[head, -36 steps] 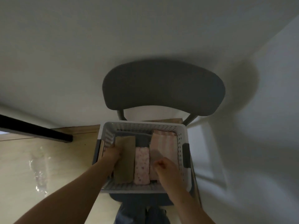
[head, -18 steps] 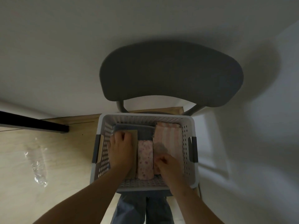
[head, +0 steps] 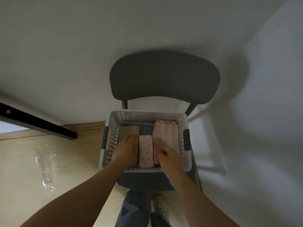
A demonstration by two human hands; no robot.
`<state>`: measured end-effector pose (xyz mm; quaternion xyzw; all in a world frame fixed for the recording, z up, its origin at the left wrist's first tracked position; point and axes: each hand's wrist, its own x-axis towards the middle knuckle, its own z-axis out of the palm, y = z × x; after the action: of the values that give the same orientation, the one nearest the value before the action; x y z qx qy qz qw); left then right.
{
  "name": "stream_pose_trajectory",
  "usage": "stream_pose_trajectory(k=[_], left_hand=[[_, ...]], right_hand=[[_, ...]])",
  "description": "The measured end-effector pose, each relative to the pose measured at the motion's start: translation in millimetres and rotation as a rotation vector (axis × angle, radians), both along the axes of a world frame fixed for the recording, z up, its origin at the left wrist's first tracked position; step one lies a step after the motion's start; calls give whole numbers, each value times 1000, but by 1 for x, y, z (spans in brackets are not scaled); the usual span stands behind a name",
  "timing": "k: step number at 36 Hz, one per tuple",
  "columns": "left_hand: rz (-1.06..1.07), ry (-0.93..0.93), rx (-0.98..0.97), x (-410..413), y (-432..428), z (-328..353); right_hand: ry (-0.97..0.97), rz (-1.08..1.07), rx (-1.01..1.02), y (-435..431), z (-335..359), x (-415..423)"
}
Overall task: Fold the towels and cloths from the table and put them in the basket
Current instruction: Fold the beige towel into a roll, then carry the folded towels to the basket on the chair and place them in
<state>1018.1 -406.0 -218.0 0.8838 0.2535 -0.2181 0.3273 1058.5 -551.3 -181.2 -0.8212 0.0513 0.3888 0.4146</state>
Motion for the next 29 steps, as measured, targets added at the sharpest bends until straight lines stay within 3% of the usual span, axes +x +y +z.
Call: stream_pose_trajectory(k=[17, 29], left_hand=[[666, -305, -384, -197, -130, 135], [594, -441, -433, -388, -146, 171]], right_hand=[[-45, -66, 310, -82, 104, -167], [-137, -184, 365, -109, 138, -366]])
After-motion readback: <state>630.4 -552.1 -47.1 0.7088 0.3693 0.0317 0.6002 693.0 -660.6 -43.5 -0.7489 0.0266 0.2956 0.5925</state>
